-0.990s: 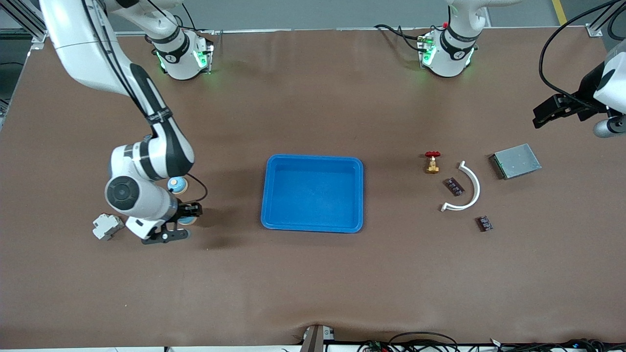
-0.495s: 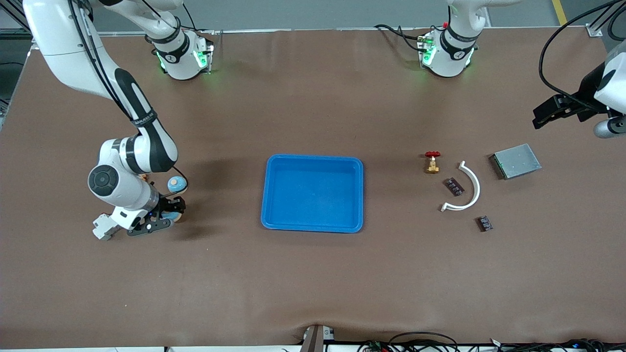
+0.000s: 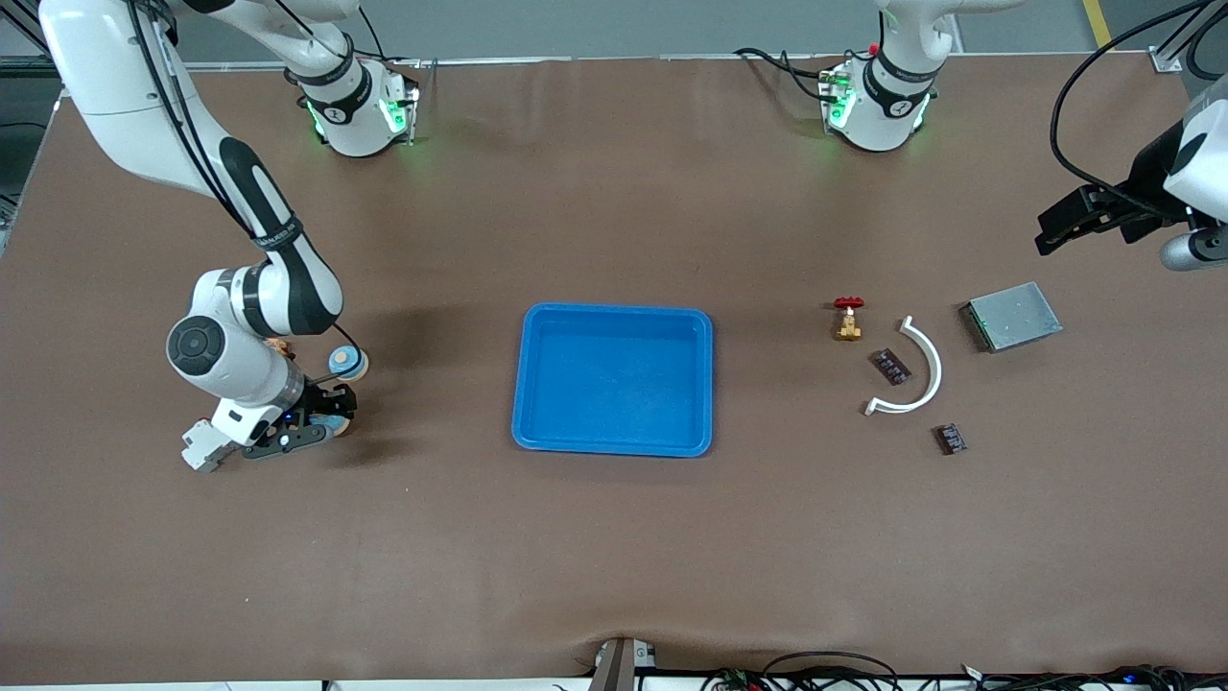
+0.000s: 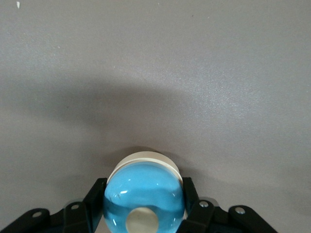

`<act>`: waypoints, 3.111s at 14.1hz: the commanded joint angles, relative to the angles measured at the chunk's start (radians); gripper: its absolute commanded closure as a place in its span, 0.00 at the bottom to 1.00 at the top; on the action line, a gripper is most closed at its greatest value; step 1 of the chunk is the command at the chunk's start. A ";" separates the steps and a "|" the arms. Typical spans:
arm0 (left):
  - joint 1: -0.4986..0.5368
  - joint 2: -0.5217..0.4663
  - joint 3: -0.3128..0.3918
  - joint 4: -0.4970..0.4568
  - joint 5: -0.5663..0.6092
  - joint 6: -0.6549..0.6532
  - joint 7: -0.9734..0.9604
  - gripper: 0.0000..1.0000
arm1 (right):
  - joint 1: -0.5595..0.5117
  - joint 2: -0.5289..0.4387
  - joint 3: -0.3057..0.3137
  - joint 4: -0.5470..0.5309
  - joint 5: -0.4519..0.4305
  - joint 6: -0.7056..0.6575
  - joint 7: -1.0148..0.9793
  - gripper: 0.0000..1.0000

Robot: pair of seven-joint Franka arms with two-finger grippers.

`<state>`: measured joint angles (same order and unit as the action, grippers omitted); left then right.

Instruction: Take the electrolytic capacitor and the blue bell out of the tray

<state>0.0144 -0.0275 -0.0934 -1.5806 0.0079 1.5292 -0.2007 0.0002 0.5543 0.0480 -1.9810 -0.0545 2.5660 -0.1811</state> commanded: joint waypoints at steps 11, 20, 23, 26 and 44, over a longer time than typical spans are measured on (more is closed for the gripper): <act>0.006 -0.028 -0.037 -0.004 0.000 -0.012 0.018 0.00 | -0.025 0.026 0.016 -0.010 0.012 0.054 -0.020 0.00; 0.047 -0.020 -0.026 0.051 -0.002 -0.023 0.095 0.00 | -0.019 -0.148 0.021 0.119 0.032 -0.343 -0.006 0.00; 0.050 -0.018 -0.025 0.063 -0.013 -0.043 0.109 0.00 | -0.041 -0.183 0.013 0.183 0.094 -0.464 0.009 0.00; 0.049 -0.015 -0.028 0.067 -0.014 -0.043 0.107 0.00 | -0.065 -0.226 0.012 0.244 0.110 -0.581 0.011 0.00; 0.045 -0.003 -0.032 0.071 0.001 -0.044 0.106 0.00 | -0.022 -0.498 -0.025 0.444 0.101 -0.992 0.258 0.00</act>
<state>0.0542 -0.0366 -0.1248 -1.5244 0.0080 1.5011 -0.1132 -0.0341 0.0792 0.0373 -1.5387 0.0362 1.5923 0.0596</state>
